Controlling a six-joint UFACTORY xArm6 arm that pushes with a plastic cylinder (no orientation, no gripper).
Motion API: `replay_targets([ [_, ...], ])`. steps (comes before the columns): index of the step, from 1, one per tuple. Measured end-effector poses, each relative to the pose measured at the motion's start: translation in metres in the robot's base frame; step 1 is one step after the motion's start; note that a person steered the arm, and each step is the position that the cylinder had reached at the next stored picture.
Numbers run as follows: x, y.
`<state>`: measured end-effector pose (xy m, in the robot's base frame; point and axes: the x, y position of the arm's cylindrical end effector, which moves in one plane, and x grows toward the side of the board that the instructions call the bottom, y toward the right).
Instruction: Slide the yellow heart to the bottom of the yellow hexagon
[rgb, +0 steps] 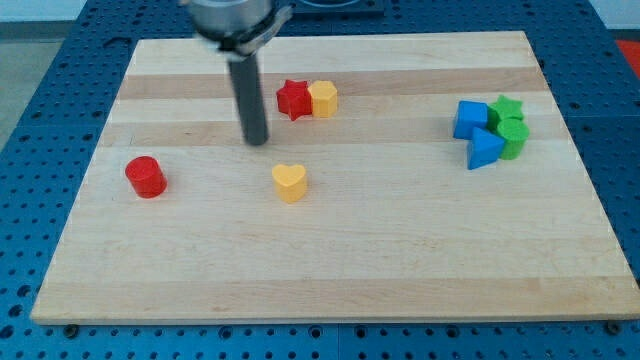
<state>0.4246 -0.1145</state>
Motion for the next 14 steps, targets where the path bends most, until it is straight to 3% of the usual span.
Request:
replay_targets([
  [1, 0.037, -0.022],
  [2, 0.096, -0.022],
  [3, 0.117, -0.019],
  [4, 0.171, 0.003],
  [6, 0.145, 0.043],
  [14, 0.008, 0.072],
])
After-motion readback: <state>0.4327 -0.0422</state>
